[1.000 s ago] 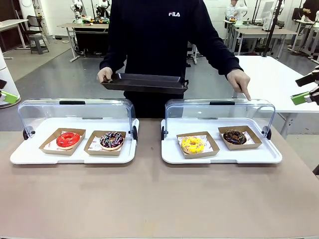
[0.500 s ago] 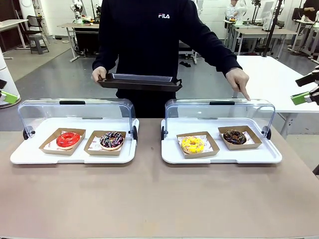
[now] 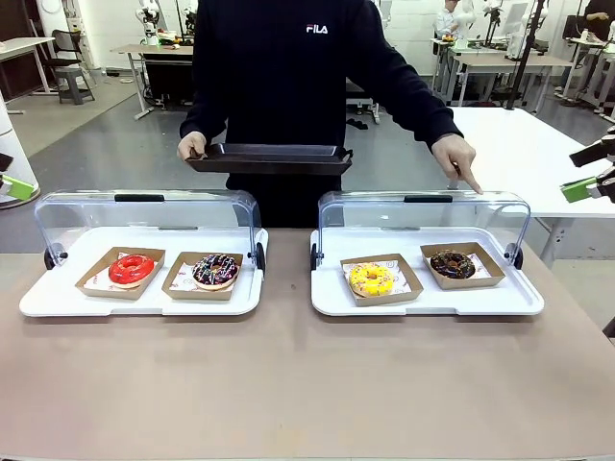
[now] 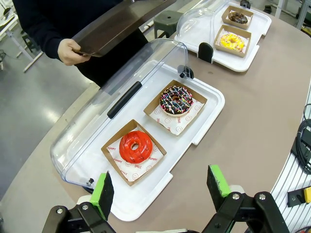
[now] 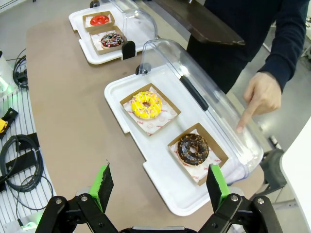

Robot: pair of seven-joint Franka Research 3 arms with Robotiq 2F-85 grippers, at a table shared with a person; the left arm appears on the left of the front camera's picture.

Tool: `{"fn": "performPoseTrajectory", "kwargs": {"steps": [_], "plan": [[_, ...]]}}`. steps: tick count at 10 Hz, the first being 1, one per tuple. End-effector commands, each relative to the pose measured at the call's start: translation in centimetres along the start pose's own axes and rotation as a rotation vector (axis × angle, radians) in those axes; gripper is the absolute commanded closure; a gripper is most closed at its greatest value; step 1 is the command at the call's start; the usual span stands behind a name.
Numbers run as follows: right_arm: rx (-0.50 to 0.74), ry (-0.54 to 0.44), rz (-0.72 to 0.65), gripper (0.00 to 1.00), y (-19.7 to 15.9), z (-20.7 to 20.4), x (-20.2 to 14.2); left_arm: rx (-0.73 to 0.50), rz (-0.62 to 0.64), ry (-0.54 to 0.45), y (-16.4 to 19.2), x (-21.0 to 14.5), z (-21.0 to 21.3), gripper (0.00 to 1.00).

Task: Provide the desired donut to the person.
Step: Pick up and lift the Paper togo box containing the Donut pointed at by the person.

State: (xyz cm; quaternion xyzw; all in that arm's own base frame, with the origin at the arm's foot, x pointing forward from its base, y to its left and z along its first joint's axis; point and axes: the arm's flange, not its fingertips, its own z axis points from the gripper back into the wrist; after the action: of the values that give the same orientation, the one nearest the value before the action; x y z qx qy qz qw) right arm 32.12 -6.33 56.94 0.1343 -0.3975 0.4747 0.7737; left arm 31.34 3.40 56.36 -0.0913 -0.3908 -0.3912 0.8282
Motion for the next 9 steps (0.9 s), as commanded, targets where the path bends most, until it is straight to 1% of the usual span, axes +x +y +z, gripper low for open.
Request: {"fn": "performPoseTrajectory", "kwargs": {"steps": [1,7,8,9], "plan": [[0.007,-0.002,0.004,0.00,0.0,-0.3,0.0,0.003,0.008,0.001,0.0,0.0,0.0,0.00],[0.000,0.000,0.000,0.00,0.0,0.0,0.0,0.003,0.008,0.001,0.0,0.0,0.0,0.00],[0.007,0.099,0.089,0.00,-0.1,-1.6,0.7,0.003,0.008,0.001,0.0,0.0,0.0,0.00],[0.052,0.218,0.166,0.00,0.6,-3.7,0.2,0.003,0.008,0.001,0.0,0.0,0.0,0.00]]}}
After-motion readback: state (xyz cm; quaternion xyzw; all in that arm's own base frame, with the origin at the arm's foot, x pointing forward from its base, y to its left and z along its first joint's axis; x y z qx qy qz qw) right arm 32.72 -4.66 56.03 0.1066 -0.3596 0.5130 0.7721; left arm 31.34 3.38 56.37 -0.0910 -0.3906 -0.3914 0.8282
